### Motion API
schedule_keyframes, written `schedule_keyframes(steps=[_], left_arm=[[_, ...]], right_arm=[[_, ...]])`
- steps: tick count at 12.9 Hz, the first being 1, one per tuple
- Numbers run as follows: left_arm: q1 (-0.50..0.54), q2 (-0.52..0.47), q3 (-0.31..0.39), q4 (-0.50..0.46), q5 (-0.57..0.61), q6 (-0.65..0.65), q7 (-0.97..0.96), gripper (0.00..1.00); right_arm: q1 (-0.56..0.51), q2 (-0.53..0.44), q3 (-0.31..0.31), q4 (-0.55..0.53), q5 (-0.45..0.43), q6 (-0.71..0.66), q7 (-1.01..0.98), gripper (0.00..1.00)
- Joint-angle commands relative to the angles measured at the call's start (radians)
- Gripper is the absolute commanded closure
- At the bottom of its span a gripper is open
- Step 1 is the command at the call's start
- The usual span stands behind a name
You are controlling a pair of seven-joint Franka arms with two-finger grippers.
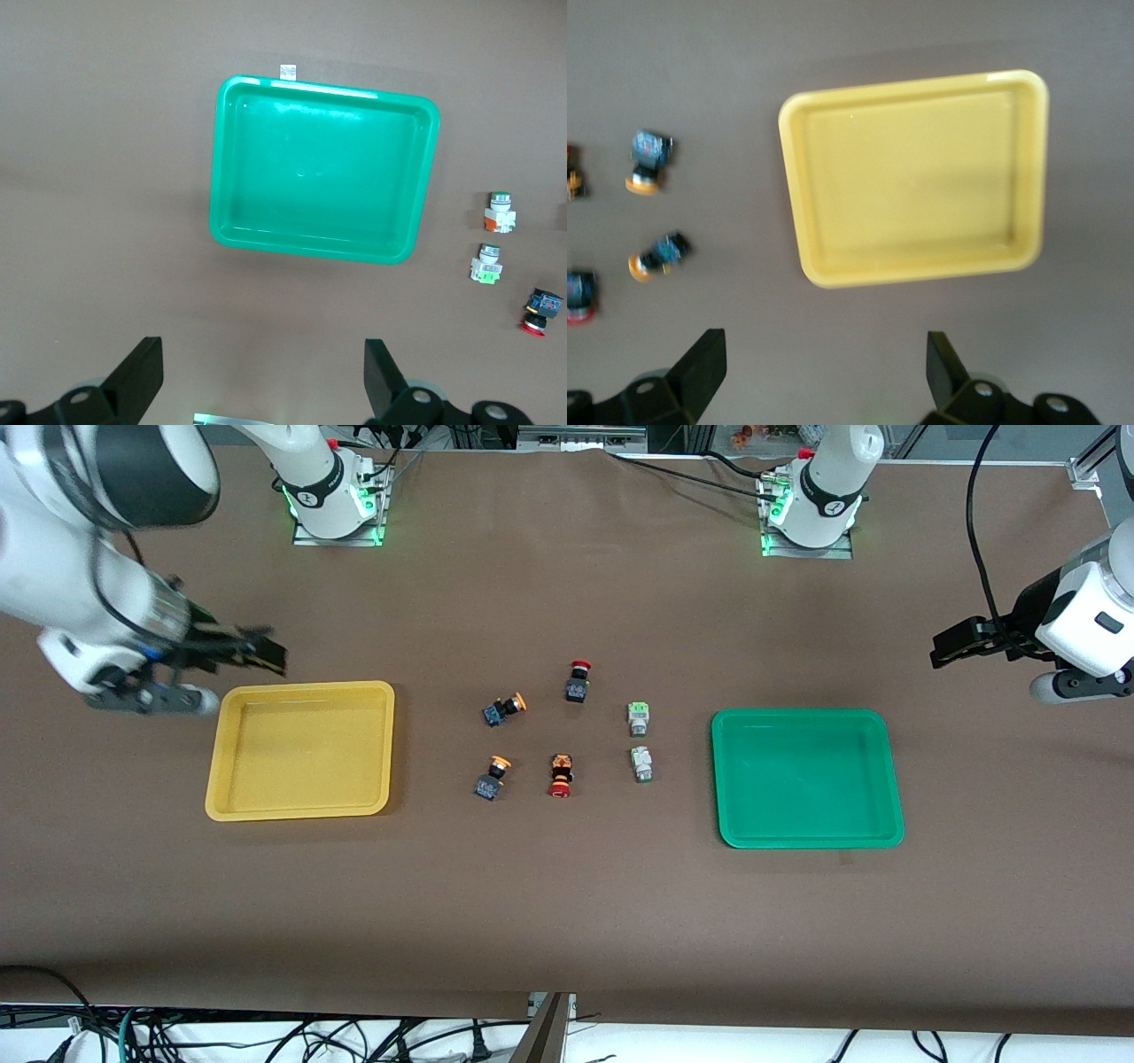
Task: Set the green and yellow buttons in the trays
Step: 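Grasp a black button with the right gripper while the left gripper moves out, then carry the black button to the yellow tray while the left gripper reaches a white button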
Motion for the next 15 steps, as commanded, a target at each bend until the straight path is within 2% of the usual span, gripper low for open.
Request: schedule_keyframes(steps=[1,4,6,9,12,15], left_arm=[[-0.006,0.052,-0.010,0.000,-0.048,0.007,-0.016,0.00],[-0.059,0.144,-0.054,0.024,-0.085,0.090,-0.122,0.00],[-0.104,0.224,-0.054,0.034,-0.082,0.187,-0.210,0.00],[-0.179,0.309,-0.053,0.035,-0.071,0.300,-0.304,0.00],[-0.271,0.372,-0.050,0.031,-0.068,0.383,-0.440,0.00],[-0.328,0.453,-0.053,0.017,-0.014,0.471,-0.509,0.00]], right_arm=[[0.065,0.206,-0.004,0.066,0.051,0.166,0.194,0.00],[0.152,0.461,-0.004,0.252,0.096,0.333,0.371,0.00],[0.190,0.570,-0.004,0.310,0.097,0.424,0.512,0.00],[0.248,0.632,-0.002,0.305,0.119,0.492,0.664,0.01],[0.297,0.694,-0.004,0.294,0.203,0.596,0.706,0.01],[0.308,0.705,-0.004,0.287,0.209,0.621,0.688,0.03]])
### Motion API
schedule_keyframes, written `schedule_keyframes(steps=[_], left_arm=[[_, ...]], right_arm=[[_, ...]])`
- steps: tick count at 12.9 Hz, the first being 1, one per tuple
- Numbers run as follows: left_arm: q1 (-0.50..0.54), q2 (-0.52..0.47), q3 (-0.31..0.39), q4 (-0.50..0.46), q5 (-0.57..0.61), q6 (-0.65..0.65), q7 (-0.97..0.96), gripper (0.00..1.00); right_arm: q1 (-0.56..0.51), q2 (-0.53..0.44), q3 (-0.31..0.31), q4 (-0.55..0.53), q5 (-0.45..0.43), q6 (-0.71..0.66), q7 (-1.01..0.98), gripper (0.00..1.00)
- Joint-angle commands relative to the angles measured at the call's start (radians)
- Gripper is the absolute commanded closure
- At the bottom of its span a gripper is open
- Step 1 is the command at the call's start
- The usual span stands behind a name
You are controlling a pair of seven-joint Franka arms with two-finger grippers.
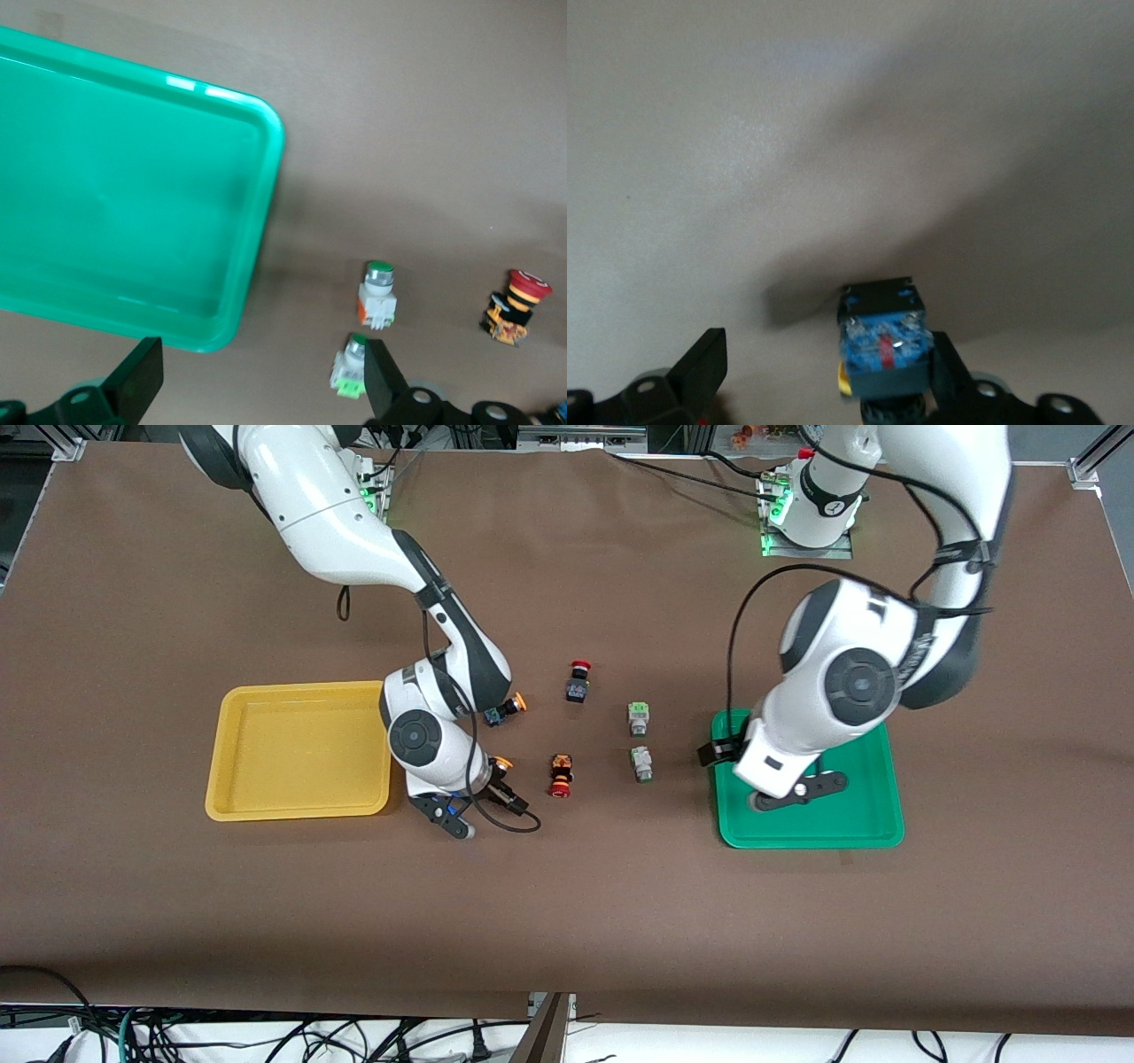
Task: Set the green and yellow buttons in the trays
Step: 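Carry the black button to the yellow tray while the left gripper reaches a white button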
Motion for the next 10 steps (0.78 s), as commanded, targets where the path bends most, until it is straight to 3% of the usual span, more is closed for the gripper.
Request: schedule_keyframes(steps=[1,2,4,5,6,8,10], left_arm=[[-0.054,0.074,0.012,0.002,0.036,0.061,-0.042,0.00],[-0.059,0.068,0.009,-0.047,0.036,0.114,-0.042,0.00],[-0.051,0.036,-0.036,-0.180,0.036,0.235,-0.051,0.00],[-0.050,0.016,-0.052,-0.236,0.037,0.283,-0.068,0.00],[-0.048,-0.006,-0.081,-0.293,0.037,0.312,-0.074,0.00],[-0.047,-0.024,-0.139,-0.356,0.037,0.345,-0.104,0.00],[-0.054,-0.020,-0.184,-0.412,0.071,0.421,-0.176,0.00]], right_arm=[[0.003,0.006,-0.007,-0.002,0.018,0.002,-0.003,0.11],[0.003,0.004,-0.007,-0.022,0.012,0.000,-0.015,0.28],[-0.001,-0.012,-0.009,-0.039,0.014,-0.027,-0.043,0.79],[-0.003,-0.023,-0.012,-0.038,0.014,-0.064,-0.045,0.95],[-0.004,-0.037,-0.016,-0.037,0.012,-0.087,-0.049,1.00],[-0.024,-0.083,-0.045,-0.034,0.012,-0.186,-0.133,1.00],[-0.037,-0.158,-0.134,-0.041,0.005,-0.391,-0.352,1.00]])
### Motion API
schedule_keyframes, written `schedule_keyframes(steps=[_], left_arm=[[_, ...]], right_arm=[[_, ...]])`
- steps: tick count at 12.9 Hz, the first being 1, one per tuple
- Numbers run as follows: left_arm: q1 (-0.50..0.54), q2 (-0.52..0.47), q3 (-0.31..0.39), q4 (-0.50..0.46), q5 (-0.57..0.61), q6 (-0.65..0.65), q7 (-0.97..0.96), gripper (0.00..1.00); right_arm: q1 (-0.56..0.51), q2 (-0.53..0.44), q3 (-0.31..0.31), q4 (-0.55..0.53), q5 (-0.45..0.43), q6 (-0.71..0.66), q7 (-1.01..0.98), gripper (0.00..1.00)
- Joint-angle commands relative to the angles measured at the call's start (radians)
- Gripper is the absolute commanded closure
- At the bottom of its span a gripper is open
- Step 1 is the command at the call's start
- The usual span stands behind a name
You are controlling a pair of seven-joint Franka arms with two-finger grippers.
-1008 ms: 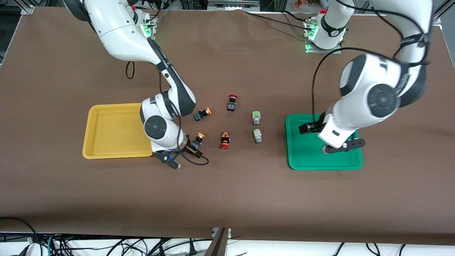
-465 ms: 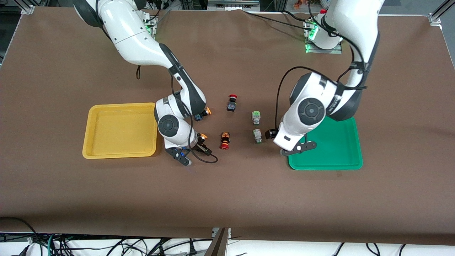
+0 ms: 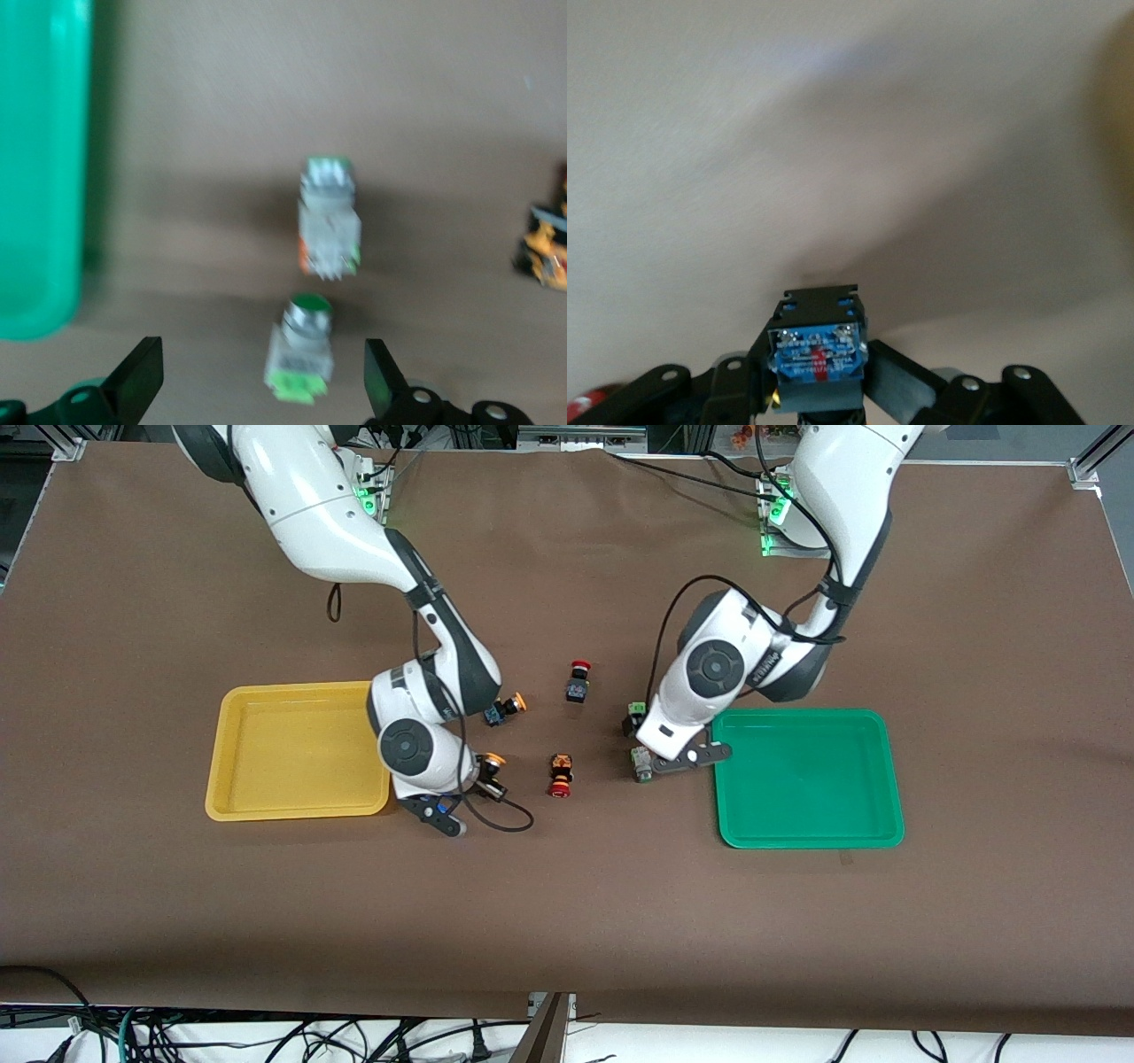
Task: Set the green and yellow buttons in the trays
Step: 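Carry the black button to the yellow tray while the left gripper reaches a white button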
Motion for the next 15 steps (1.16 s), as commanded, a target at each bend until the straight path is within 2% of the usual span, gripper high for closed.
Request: schedule_keyframes(steps=[1,3,5,6,7,8,9,10,11,13,14,15], left_arm=[[0.005,-0.050,-0.053,-0.122,0.128,0.076,-0.096,0.00],[0.017,-0.047,-0.077,-0.144,0.212,0.079,-0.134,0.00],[0.017,-0.034,-0.082,-0.153,0.213,0.108,-0.151,0.00],[0.017,-0.027,-0.094,-0.155,0.213,0.124,-0.169,0.00],[0.017,-0.017,-0.100,-0.155,0.213,0.136,-0.172,0.00],[0.017,-0.013,-0.102,-0.155,0.213,0.142,-0.173,0.00],[0.017,-0.008,-0.102,-0.153,0.213,0.147,-0.174,0.00],[0.017,-0.002,-0.102,-0.153,0.213,0.164,-0.173,0.00],[0.017,0.012,-0.102,-0.153,0.218,0.182,-0.174,0.00],[0.019,0.036,-0.103,-0.147,0.293,0.204,-0.215,0.00],[0.021,0.042,-0.103,-0.144,0.317,0.214,-0.240,0.04],[0.021,0.049,-0.103,-0.139,0.331,0.218,-0.243,0.22]], right_arm=[[-0.025,-0.133,-0.129,-0.052,0.002,-0.241,-0.295,1.00],[-0.025,-0.257,-0.238,-0.246,-0.016,-0.228,-0.560,1.00],[-0.025,-0.346,-0.301,-0.482,-0.021,-0.062,-0.721,1.00],[-0.025,-0.368,-0.303,-0.582,-0.019,0.038,-0.736,0.99],[-0.025,-0.376,-0.303,-0.659,-0.019,0.141,-0.738,0.89],[-0.025,-0.374,-0.303,-0.701,-0.019,0.213,-0.743,0.62],[-0.026,-0.370,-0.303,-0.701,-0.012,0.218,-0.744,0.26],[-0.025,-0.380,-0.301,-0.683,-0.010,0.197,-0.734,0.09],[-0.020,-0.395,-0.298,-0.624,-0.004,0.101,-0.683,0.02],[0.009,-0.380,-0.294,-0.441,0.005,-0.137,-0.495,0.02],[0.041,-0.362,-0.294,-0.389,0.046,-0.185,-0.392,0.02],[0.076,-0.353,-0.295,-0.375,0.092,-0.190,-0.309,0.02]])
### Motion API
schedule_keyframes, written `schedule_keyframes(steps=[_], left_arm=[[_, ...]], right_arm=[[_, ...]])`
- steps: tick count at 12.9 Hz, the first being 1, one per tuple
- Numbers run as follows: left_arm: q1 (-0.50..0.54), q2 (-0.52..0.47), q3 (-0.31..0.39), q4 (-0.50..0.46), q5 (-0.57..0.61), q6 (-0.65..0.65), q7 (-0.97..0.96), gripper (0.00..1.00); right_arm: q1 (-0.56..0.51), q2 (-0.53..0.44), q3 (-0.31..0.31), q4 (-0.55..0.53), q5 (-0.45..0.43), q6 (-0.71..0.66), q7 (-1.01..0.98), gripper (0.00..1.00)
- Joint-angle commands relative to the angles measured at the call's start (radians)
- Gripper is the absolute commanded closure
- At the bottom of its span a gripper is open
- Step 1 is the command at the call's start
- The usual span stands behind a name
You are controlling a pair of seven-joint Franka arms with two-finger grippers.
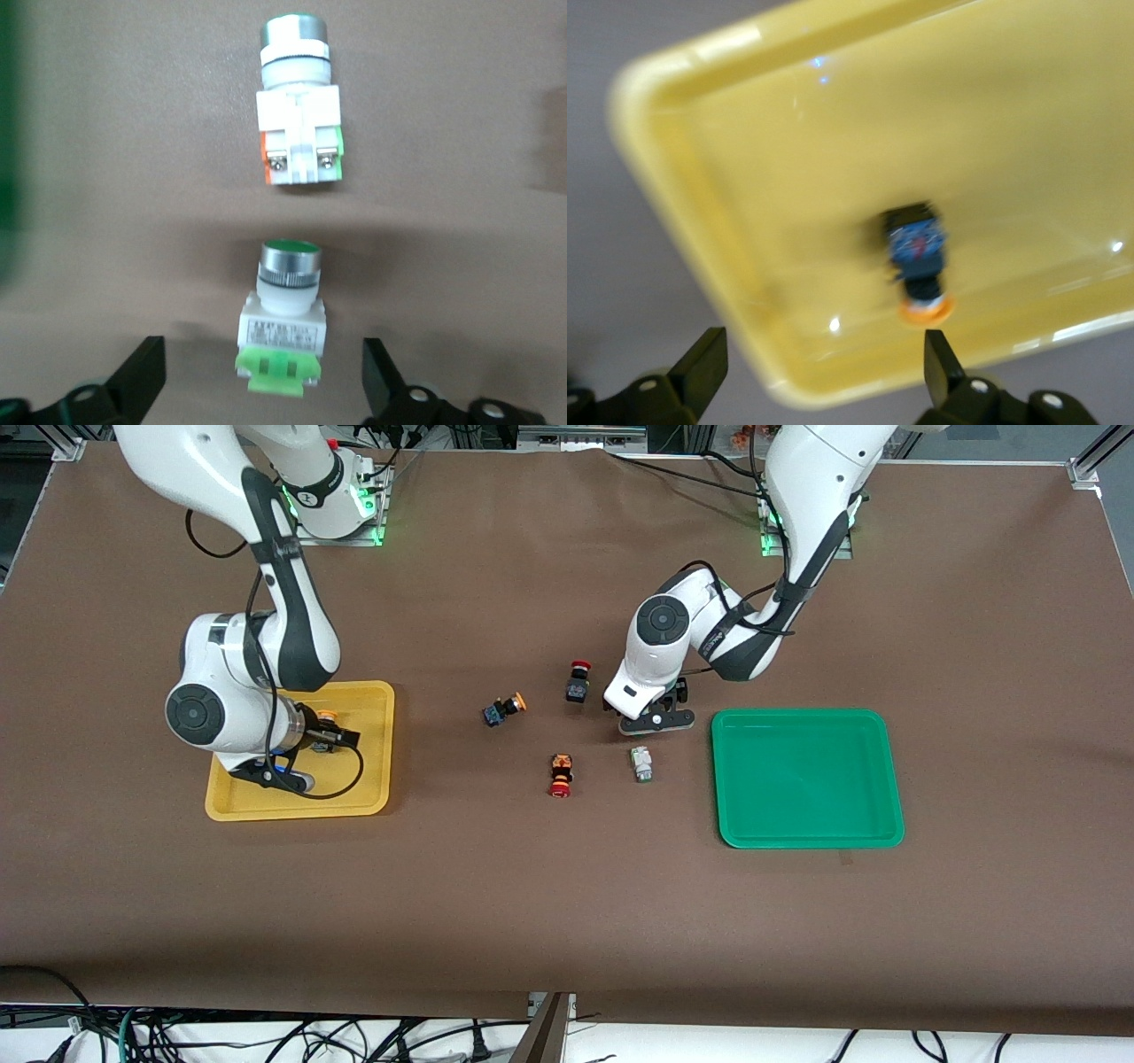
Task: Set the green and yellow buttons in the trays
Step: 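Release the black button in the tray while the left gripper grasps the white button, then lower the white button into the green tray while the right gripper reaches another button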
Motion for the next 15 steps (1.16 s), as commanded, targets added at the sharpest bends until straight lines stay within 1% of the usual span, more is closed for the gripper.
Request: schedule_keyframes(steps=[1,2,3,4,5,6,7,9,10,11,12,14,15], left_arm=[[0.015,0.013,-0.014,0.005,0.050,0.020,-0.037,0.45],[0.016,0.011,-0.014,0.004,0.050,0.019,-0.037,0.67],[0.020,0.008,-0.014,0.004,0.052,0.014,-0.036,0.83],[0.021,0.002,-0.016,0.004,0.052,0.008,-0.034,0.97],[0.036,-0.010,-0.030,0.004,0.050,0.003,-0.030,1.00],[0.076,-0.041,-0.042,0.004,0.050,-0.020,-0.013,1.00],[0.119,-0.071,-0.056,0.004,0.049,-0.056,0.044,1.00],[0.232,-0.139,-0.067,0.001,0.029,-0.125,0.255,1.00],[0.294,-0.156,-0.067,-0.009,0.029,-0.147,0.350,1.00],[0.343,-0.173,-0.065,-0.027,0.029,-0.150,0.418,1.00],[0.393,-0.188,-0.065,-0.051,0.029,-0.147,0.494,0.98],[0.463,-0.213,-0.041,-0.093,0.024,-0.136,0.683,0.98],[0.473,-0.224,-0.010,-0.123,0.022,-0.126,0.728,0.97]], right_arm=[[0.086,0.033,-0.001,0.064,0.095,-0.047,0.216,0.02],[0.136,0.051,-0.001,0.066,0.131,-0.036,0.280,0.02],[0.185,0.065,-0.002,0.066,0.149,-0.004,0.372,0.02],[0.210,0.073,-0.001,0.064,0.165,0.022,0.456,0.02],[0.230,0.086,0.008,0.066,0.210,0.037,0.521,0.02],[0.236,0.111,0.019,0.064,0.276,0.042,0.567,0.02],[0.244,0.129,0.024,0.061,0.310,0.056,0.581,0.02],[0.293,0.155,0.029,0.055,0.330,0.112,0.645,0.02],[0.316,0.169,0.029,0.055,0.332,0.144,0.675,0.02],[0.331,0.186,0.030,0.055,0.346,0.166,0.693,0.02],[0.354,0.206,0.039,0.054,0.366,0.183,0.699,0.02],[0.403,0.229,0.039,0.035,0.369,0.250,0.727,0.03],[0.413,0.232,0.039,0.028,0.369,0.270,0.729,0.08]])
